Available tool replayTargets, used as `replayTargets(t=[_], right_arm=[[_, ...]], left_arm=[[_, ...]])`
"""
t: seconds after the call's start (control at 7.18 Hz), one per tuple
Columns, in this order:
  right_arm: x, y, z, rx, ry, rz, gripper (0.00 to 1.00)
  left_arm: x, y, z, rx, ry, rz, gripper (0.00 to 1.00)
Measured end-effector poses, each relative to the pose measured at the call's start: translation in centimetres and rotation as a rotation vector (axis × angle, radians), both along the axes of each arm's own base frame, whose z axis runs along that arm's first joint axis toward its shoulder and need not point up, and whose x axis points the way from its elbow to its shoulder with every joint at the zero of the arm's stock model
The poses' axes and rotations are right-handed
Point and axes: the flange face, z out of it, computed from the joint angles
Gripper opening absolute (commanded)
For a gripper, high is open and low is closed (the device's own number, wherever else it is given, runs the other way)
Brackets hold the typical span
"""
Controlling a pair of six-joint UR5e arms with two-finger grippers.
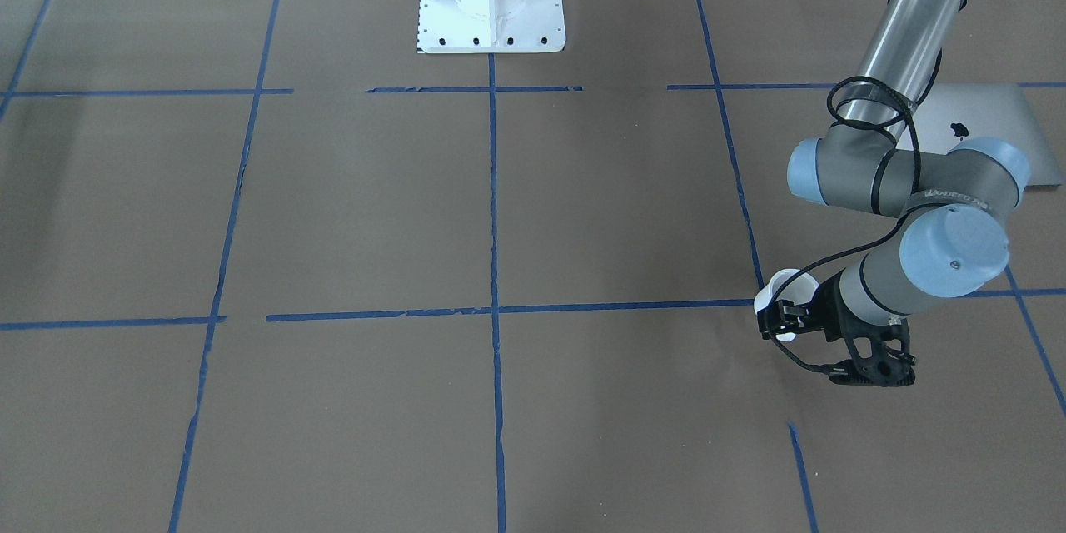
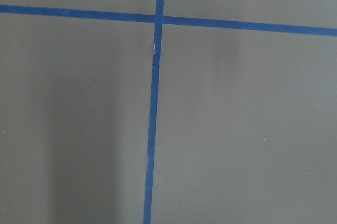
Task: Place cup on laptop
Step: 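Lift the white cup and carry it back toward the silver laptop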
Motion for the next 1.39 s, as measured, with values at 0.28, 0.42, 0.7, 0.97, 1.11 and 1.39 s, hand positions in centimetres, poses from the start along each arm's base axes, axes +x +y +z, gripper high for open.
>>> replayTargets(t=[0.28,0.42,0.7,0.97,1.11,1.39], right_arm=[[0.0,0.0,0.0,0.0,0.0,0.0,1.0],[0.0,0.0,0.0,0.0,0.0,0.0,1.0],[0.0,0.0,0.0,0.0,0.0,0.0,1.0],[0.0,0.0,0.0,-0.001,0.0,0.0,1.0],[0.0,0.0,0.0,-0.001,0.0,0.0,1.0],[0.0,0.0,0.0,0.0,0.0,0.0,1.0]], left_arm=[[0.8,0.2,0.2,0.016,0.009,0.009,0.0],[0.9,0.2,0.1,0.022,0.013,0.01,0.0],[-0.1,0.0,-1.0,0.042,0.03,-0.001,0.0],[-5.1,1.8,-2.1,0.075,0.049,-0.036,0.0],[-7.8,4.8,-1.1,0.096,0.049,-0.03,0.0],[-14.2,14.4,4.8,0.129,0.015,0.034,0.0]])
